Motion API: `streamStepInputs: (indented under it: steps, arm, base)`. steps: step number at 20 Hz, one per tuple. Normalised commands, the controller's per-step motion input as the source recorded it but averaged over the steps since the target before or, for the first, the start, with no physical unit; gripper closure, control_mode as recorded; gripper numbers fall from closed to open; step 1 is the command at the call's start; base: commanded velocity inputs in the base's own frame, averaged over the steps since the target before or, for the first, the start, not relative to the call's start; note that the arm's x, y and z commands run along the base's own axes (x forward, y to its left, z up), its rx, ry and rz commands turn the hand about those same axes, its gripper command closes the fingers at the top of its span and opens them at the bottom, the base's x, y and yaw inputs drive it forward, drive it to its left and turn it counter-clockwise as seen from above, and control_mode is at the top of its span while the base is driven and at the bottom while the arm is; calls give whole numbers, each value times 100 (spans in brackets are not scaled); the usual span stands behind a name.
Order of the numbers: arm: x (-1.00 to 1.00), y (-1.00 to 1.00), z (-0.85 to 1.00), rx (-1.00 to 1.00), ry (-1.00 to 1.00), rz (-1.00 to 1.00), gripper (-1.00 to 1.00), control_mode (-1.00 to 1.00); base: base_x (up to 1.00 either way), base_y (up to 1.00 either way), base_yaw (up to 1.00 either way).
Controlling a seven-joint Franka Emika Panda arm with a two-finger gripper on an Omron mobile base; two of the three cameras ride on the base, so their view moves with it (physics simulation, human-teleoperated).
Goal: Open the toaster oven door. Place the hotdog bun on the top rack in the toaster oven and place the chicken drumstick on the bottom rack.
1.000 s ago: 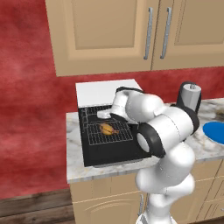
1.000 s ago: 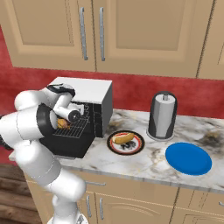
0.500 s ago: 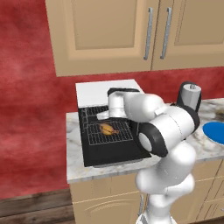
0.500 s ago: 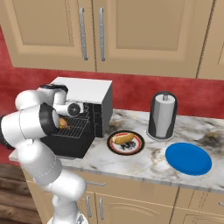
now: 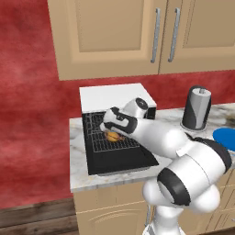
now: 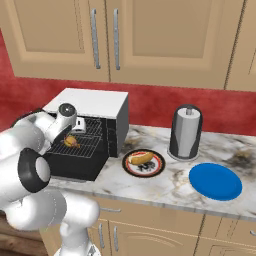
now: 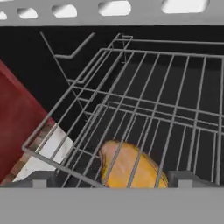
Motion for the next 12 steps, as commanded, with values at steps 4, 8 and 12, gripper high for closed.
streamStepInputs:
  steps: [4,8,12]
  arm:
    - [-100,0,-17,-15,55,-2,-100,-100]
    - [-100,0,-18,-15,55,-2,-100,-100]
    - [-77,0,58,-3,16,-8,-100,-100]
  base:
    - [0,0,0]
    - [0,0,0]
    - [0,0,0]
